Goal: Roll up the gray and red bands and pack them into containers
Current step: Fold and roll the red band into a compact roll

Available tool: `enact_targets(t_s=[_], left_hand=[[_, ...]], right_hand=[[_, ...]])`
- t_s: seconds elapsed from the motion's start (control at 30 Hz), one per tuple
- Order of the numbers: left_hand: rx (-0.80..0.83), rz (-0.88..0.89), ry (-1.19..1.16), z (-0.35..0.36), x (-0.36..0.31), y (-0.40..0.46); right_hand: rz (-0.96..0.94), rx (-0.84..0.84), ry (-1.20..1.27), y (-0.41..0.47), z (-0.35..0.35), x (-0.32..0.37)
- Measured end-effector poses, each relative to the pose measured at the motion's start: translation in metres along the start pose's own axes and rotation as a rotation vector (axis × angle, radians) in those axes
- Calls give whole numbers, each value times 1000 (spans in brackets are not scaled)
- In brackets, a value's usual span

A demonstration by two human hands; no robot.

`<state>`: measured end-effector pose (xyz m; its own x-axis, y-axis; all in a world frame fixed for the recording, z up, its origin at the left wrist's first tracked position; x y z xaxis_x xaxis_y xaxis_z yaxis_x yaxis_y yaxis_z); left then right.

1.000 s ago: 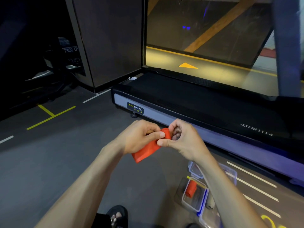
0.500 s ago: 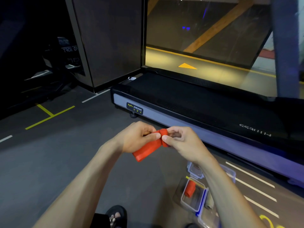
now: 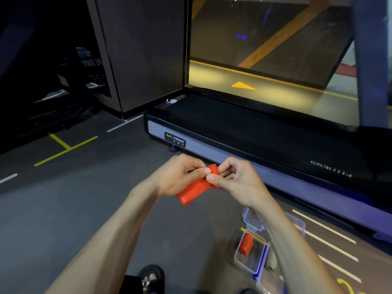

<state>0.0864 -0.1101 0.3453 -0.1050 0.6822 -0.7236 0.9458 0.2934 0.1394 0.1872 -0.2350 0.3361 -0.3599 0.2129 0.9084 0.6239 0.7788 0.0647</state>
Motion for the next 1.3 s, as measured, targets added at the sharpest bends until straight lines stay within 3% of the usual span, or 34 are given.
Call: enact_targets(t_s=[0.17,0.37,0.6,1.07,1.3], left_hand=[[41,0,-60,2,0,-2],[7,23,-6,-1,0,-3],[90,-68,-68,6,9,-1],[93,-15,-76,6,-2,-1],[137,-8,-204,12,-3,-2]], right_hand=[[-19,0,11,-2,1,2],[-5,224,37,-8,17,6],[-34,128,10,-4,3,0],[9,-15,33,1,-7,-6],[-14,-26,-15,1,-5,3]])
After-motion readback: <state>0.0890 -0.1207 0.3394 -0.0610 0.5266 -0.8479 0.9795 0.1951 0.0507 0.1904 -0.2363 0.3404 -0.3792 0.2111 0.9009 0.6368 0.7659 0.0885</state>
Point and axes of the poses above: each hand's wrist, its own y-axis towards the middle knuckle, its own z-axis out of the palm, x = y × z, the point moved 8 cm from there along y, towards the middle knuckle, and after that the axes turned 3 degrees about -y, right-handed, at the moved point
